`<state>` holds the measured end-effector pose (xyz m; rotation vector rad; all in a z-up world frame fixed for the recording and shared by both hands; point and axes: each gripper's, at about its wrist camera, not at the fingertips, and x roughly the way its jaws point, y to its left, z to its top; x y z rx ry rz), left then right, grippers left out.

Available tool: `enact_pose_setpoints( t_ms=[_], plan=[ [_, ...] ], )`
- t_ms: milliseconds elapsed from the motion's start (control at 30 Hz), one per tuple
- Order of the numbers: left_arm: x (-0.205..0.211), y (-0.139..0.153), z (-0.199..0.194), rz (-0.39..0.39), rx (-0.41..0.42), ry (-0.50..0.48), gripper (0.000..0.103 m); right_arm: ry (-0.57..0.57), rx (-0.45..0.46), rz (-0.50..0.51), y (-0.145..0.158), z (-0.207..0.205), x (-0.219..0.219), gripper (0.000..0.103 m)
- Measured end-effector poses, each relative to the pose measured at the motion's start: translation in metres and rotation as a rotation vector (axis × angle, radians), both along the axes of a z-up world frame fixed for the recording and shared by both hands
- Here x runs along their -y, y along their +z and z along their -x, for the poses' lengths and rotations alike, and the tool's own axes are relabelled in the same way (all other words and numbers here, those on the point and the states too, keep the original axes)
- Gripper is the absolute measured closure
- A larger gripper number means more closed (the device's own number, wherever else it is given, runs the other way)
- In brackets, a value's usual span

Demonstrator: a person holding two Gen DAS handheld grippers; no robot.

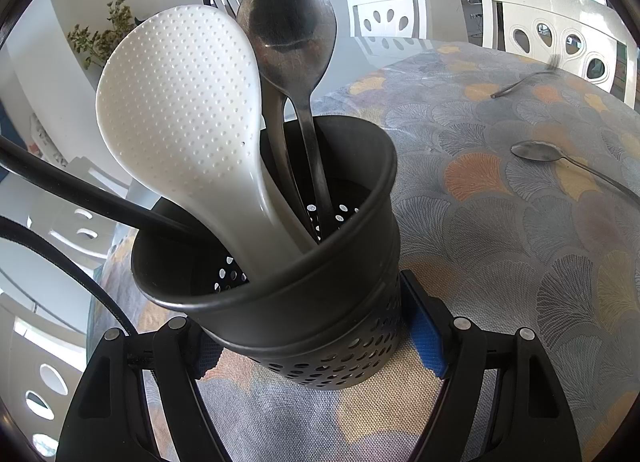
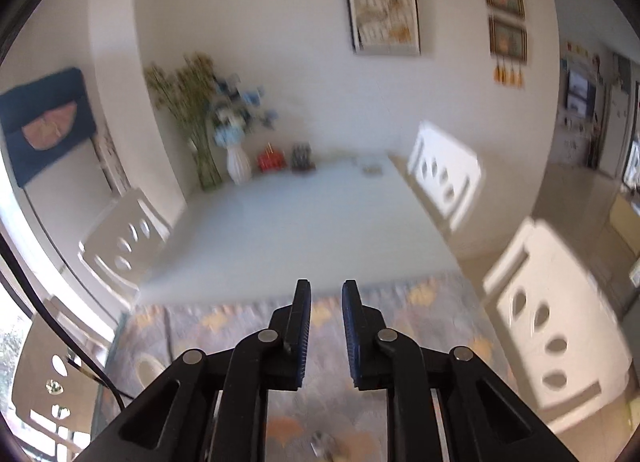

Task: Organize utensils
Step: 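Move the right gripper back and close it on the metal spoon, then lift the spoon with the right gripper and adjust its grip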

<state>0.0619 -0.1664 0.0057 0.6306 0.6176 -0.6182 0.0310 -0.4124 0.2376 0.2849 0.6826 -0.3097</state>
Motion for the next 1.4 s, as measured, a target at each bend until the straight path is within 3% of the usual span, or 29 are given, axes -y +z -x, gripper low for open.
enact_pose_setpoints(
  t_ms=[100,233,333,433,500,567,733,800,933,1100,1400],
  plan=[
    [0.000,0.000,0.000,0.000,0.000,0.000,0.027,0.015,-0.175,-0.133,-0.048,-0.007,0.017,0.085],
    [0.000,0.000,0.000,0.003,-0.003,0.000,0.027,0.106,-0.469,-0.365,-0.140,-0.011,0.015,0.082],
    [0.000,0.000,-0.001,0.000,0.000,0.001,0.027,0.185,-0.606,-0.441,-0.190,-0.005,-0.006,0.082],
    [0.000,0.000,0.000,-0.001,0.001,0.001,0.027,0.216,-0.635,-0.387,-0.203,0.001,-0.022,0.082],
    [0.000,0.000,-0.001,0.000,-0.001,0.001,0.027,0.242,-0.649,-0.308,-0.204,-0.001,-0.030,0.074],
    [0.000,0.000,-0.002,0.001,-0.002,0.001,0.026,0.273,-0.660,-0.255,-0.207,-0.002,-0.033,0.044],
    [0.001,0.000,-0.001,-0.002,0.001,0.002,0.026,0.288,-0.699,-0.171,-0.225,-0.008,-0.037,0.044],
    [0.001,0.000,0.000,-0.002,0.001,0.002,0.026,0.282,-0.723,-0.164,-0.236,-0.013,-0.038,0.062],
    [0.001,0.000,0.000,-0.001,0.002,0.001,0.026,0.281,-0.655,-0.139,-0.237,-0.017,-0.041,0.077],
    [0.001,0.000,0.000,-0.001,0.002,0.002,0.026,0.280,-0.546,-0.206,-0.223,-0.011,-0.032,0.078],
    [0.001,0.000,0.000,-0.001,0.001,0.001,0.026,0.318,-0.275,-0.307,-0.152,0.014,-0.016,0.081]
  ],
)
